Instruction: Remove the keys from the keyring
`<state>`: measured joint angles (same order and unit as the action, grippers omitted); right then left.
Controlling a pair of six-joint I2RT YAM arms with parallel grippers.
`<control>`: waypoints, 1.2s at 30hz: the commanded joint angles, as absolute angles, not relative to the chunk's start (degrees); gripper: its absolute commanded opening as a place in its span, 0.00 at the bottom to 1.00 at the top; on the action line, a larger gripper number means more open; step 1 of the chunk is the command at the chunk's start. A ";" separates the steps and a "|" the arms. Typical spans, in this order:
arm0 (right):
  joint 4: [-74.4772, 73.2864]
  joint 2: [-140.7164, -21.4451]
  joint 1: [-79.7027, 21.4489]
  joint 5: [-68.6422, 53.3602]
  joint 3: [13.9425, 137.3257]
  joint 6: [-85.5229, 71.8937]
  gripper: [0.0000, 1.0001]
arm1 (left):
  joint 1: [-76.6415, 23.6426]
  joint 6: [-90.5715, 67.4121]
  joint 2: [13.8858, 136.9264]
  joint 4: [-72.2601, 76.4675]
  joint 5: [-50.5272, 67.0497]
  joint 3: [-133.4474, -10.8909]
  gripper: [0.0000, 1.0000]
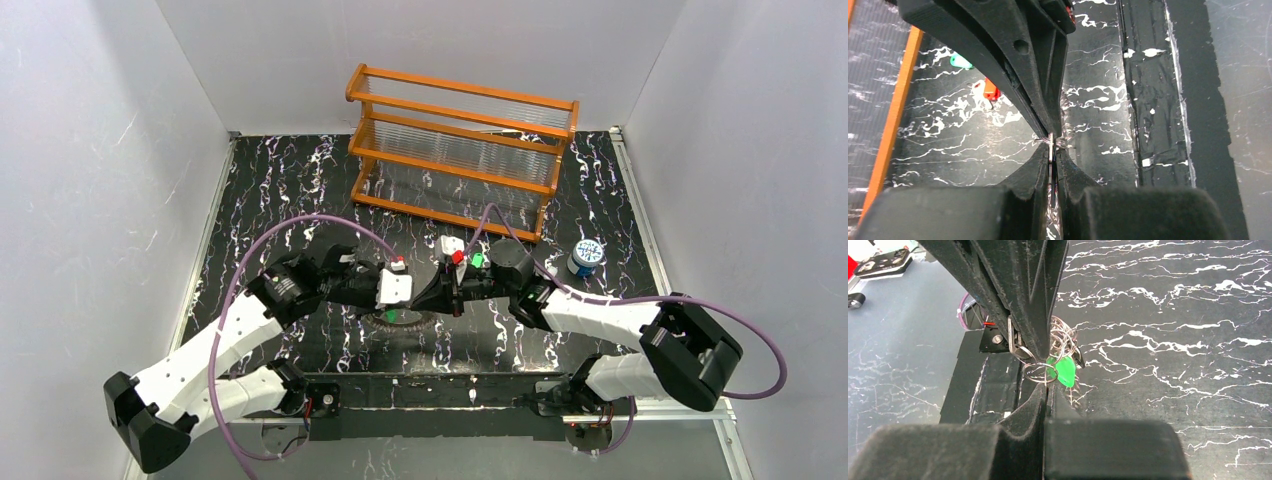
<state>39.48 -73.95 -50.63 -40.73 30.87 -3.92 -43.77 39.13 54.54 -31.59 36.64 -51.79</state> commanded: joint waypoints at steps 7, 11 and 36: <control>35.34 -75.50 -47.23 -35.78 34.71 -5.74 0.01 | -45.39 50.61 48.65 -41.00 30.40 -50.78 0.00; 34.81 -75.41 -46.58 -37.09 34.93 -6.11 0.01 | -45.56 51.24 47.21 -38.47 28.75 -49.31 0.00; 30.86 -61.40 -48.39 -12.52 26.70 -2.26 0.60 | -45.53 -8.36 62.10 -19.77 5.04 -53.26 0.00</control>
<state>28.56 -64.18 -46.70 -16.51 30.13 0.12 -45.50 4.08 62.81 -22.04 10.50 -51.77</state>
